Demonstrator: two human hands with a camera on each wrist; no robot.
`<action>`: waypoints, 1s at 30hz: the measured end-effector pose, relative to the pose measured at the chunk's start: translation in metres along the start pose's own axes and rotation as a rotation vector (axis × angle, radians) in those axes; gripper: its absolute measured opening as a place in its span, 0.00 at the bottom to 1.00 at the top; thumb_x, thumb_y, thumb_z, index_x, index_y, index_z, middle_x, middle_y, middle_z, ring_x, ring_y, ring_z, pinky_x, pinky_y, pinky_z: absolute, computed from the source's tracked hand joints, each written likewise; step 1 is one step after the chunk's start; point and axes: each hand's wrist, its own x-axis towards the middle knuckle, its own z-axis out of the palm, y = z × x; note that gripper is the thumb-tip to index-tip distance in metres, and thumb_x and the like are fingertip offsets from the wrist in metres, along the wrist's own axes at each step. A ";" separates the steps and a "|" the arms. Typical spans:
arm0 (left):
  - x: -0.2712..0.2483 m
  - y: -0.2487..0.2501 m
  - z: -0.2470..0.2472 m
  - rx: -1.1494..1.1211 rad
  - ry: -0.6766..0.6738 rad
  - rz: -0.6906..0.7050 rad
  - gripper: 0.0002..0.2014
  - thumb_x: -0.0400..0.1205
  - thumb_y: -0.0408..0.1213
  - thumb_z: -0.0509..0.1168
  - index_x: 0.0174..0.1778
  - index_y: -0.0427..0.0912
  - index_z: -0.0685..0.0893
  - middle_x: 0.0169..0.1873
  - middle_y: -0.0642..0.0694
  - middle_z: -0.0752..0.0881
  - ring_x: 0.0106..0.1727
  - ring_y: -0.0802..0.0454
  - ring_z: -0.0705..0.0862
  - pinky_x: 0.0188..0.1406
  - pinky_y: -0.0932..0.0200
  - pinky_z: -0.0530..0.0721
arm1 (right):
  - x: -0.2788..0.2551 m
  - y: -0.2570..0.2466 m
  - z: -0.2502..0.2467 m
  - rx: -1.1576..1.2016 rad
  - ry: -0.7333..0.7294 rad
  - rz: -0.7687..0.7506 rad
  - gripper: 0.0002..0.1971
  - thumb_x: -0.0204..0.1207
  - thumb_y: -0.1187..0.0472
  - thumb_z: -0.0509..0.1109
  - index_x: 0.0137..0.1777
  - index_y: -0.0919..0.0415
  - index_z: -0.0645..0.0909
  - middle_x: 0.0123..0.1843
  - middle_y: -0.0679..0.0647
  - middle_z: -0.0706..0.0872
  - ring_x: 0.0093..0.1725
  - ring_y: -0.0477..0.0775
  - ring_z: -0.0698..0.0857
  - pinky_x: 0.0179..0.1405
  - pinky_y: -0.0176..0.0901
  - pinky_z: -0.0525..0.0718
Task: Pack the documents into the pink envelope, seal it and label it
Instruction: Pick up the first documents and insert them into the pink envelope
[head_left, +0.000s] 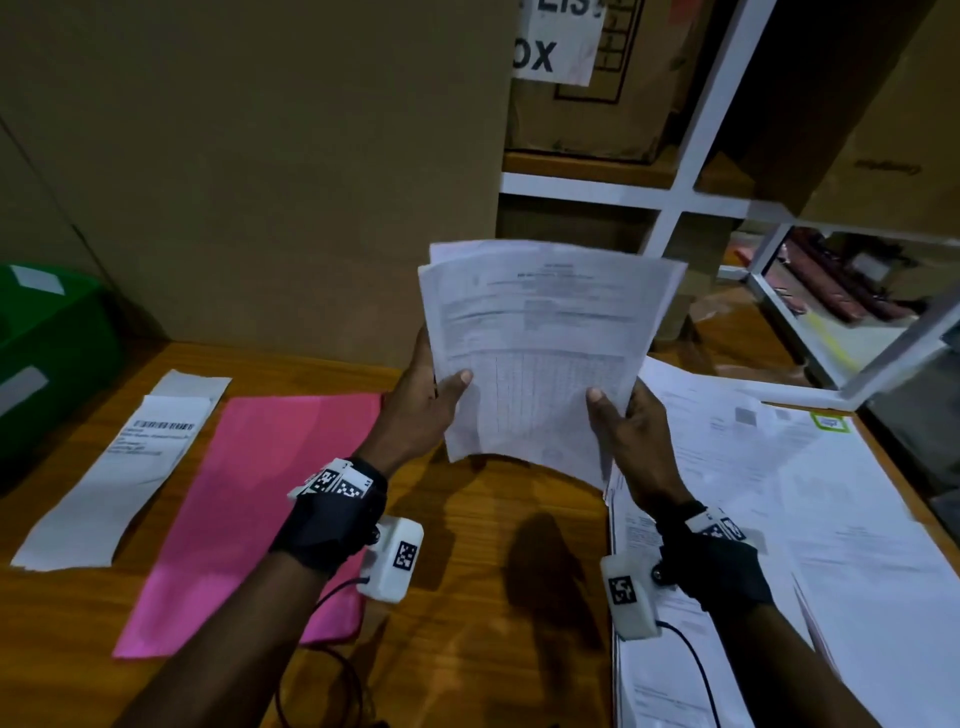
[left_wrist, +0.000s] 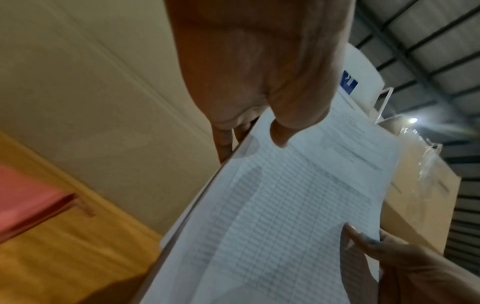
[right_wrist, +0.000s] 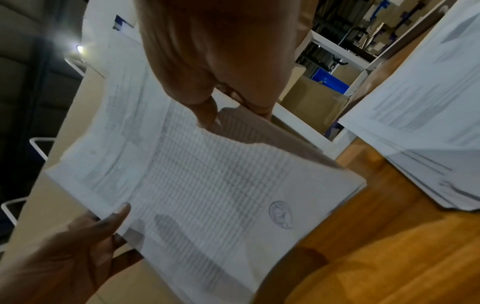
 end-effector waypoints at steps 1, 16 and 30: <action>-0.003 -0.009 0.001 0.047 -0.021 -0.041 0.29 0.87 0.40 0.60 0.81 0.51 0.55 0.73 0.52 0.75 0.73 0.55 0.76 0.68 0.47 0.80 | -0.001 0.006 0.002 -0.015 -0.030 0.035 0.18 0.83 0.53 0.67 0.71 0.58 0.77 0.59 0.43 0.87 0.53 0.35 0.88 0.41 0.30 0.87; -0.022 -0.045 0.022 0.282 0.043 0.018 0.14 0.87 0.32 0.58 0.68 0.48 0.74 0.61 0.48 0.85 0.60 0.54 0.83 0.57 0.52 0.85 | -0.011 0.034 -0.001 -0.118 -0.003 -0.048 0.23 0.83 0.49 0.65 0.73 0.60 0.74 0.66 0.55 0.86 0.64 0.51 0.85 0.57 0.48 0.86; -0.042 -0.058 -0.019 0.378 0.156 -0.254 0.14 0.81 0.46 0.70 0.61 0.51 0.80 0.49 0.51 0.88 0.49 0.53 0.87 0.47 0.54 0.86 | -0.019 0.014 -0.011 -0.109 0.010 -0.034 0.11 0.80 0.62 0.72 0.62 0.57 0.82 0.54 0.49 0.89 0.52 0.42 0.88 0.48 0.35 0.87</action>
